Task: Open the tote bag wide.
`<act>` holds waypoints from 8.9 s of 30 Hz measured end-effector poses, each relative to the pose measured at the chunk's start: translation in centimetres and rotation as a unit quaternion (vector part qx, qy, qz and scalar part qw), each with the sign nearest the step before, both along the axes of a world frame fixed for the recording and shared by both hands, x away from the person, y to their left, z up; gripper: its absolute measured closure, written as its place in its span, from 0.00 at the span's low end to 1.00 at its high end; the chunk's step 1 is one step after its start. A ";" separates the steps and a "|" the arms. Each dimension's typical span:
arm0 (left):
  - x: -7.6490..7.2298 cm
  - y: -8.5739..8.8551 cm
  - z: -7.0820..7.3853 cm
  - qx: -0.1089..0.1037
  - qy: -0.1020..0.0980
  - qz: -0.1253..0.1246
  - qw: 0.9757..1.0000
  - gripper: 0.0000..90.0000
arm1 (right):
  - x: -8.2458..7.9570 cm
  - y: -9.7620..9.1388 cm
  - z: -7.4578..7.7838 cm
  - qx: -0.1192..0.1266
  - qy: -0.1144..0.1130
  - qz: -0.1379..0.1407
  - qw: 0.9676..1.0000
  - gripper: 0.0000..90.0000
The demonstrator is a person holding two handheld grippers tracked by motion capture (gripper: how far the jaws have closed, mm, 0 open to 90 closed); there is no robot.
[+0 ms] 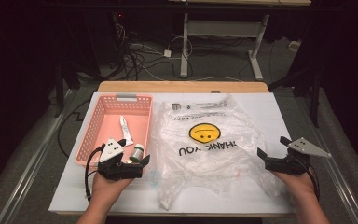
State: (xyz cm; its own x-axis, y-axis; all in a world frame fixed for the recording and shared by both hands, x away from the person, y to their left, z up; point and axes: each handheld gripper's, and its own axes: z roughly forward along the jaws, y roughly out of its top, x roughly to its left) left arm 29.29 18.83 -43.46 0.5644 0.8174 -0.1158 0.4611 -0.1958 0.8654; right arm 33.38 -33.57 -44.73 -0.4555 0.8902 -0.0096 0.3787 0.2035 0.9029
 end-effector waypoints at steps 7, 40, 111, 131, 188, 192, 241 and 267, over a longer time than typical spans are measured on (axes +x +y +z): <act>0.2 0.1 -0.1 0.004 0.001 -0.006 1.000 0.00 | 2.1 -0.1 0.0 -0.001 0.010 -0.008 1.000 0.00; -0.1 1.0 0.4 -0.020 0.014 -0.010 1.000 0.00 | 20.4 3.0 -2.7 -0.031 0.169 0.012 0.985 0.47; -1.2 -0.2 0.1 -0.011 -0.007 -0.059 0.998 0.00 | -6.5 0.1 -1.9 -0.049 0.141 0.006 0.989 0.95; -0.8 -0.2 0.1 0.006 0.009 -0.061 0.998 0.00 | -9.0 6.1 2.4 -0.015 0.044 0.122 0.991 0.64; -1.3 0.7 0.3 -0.026 -0.031 -0.037 0.998 0.01 | -0.2 -7.2 -2.5 -0.049 0.118 -0.159 0.979 0.91; -1.0 0.6 0.0 -0.023 -0.010 -0.041 0.999 0.01 | -1.4 -6.9 -2.4 -0.049 0.117 -0.146 0.981 0.82; -0.9 0.4 -0.1 -0.012 0.017 -0.030 0.999 0.00 | 2.3 9.0 0.7 -0.015 0.049 0.084 0.995 0.00; -2.3 1.3 -0.4 -0.009 0.007 -0.021 1.000 0.00 | 1.4 15.6 -0.8 -0.059 0.095 0.184 0.977 0.16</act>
